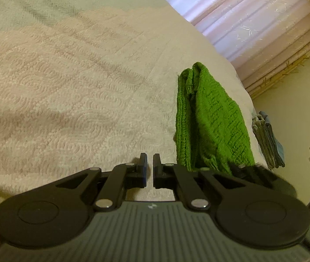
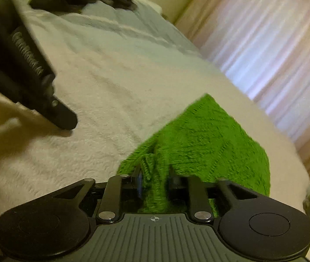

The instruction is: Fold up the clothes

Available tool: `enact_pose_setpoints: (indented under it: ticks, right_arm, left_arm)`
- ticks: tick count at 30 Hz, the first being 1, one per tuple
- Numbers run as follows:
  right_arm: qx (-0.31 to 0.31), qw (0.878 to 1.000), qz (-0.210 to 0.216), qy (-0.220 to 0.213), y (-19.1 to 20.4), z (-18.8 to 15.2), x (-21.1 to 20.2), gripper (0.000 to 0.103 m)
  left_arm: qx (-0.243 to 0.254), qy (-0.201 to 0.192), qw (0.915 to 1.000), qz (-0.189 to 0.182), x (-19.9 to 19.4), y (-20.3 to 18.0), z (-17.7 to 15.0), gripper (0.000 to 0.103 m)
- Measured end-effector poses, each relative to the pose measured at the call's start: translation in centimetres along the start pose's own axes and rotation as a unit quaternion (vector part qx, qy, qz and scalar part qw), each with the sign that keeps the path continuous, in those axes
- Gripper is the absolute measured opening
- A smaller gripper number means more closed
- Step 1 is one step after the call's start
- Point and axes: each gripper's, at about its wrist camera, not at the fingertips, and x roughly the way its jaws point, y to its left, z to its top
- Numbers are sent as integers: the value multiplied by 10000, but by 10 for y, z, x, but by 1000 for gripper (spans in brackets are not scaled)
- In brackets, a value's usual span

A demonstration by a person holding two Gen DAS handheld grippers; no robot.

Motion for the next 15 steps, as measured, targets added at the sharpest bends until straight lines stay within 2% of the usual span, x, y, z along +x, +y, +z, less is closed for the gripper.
enact_pose_setpoints:
  ticks: [1, 2, 3, 6, 7, 8, 9, 10, 11, 13, 15]
  right_arm:
    - [104, 9999, -17, -72, -4, 2, -7, 66]
    - [322, 9993, 57, -197, -13, 3, -15, 78]
    - [566, 9977, 154, -337, -22, 4, -23, 83]
    - [1687, 9844, 225, -440, -59, -4, -52, 83]
    - [2198, 9743, 203, -448, -75, -13, -58, 82]
    - [2816, 9584, 197, -418, -92, -25, -65, 82]
    - [3625, 9313, 227, -289, -114, -43, -70, 82]
    - [4374, 8986, 309, -134, -133, -63, -70, 82]
    - [5158, 8551, 517, 39, -148, -87, -68, 82]
    - [6570, 7464, 1007, 319, -170, -134, -65, 82]
    - [7665, 6212, 1610, 253, -170, -174, -59, 82]
  left_arm:
    - [-3, -1, 10000, 14, -1, 0, -1, 1]
    - [-30, -3, 10000, 20, -2, 0, -2, 1]
    - [-59, -5, 10000, 25, -2, 0, -2, 1]
    - [-89, -51, 9999, 1, -5, -1, -2, 1]
    - [-65, -70, 10000, -26, -6, -3, -2, 1]
    - [-40, -89, 9999, -53, -7, -5, -1, 1]
    - [-16, -100, 9999, -75, -8, -6, -1, 1]
    - [7, -111, 9999, -96, -8, -8, 0, 1]
    - [30, -122, 9999, -117, -9, -10, 1, 2]
    - [49, -142, 9998, -154, -12, -13, 1, 2]
    - [61, -153, 9997, -177, -15, -14, -1, 2]
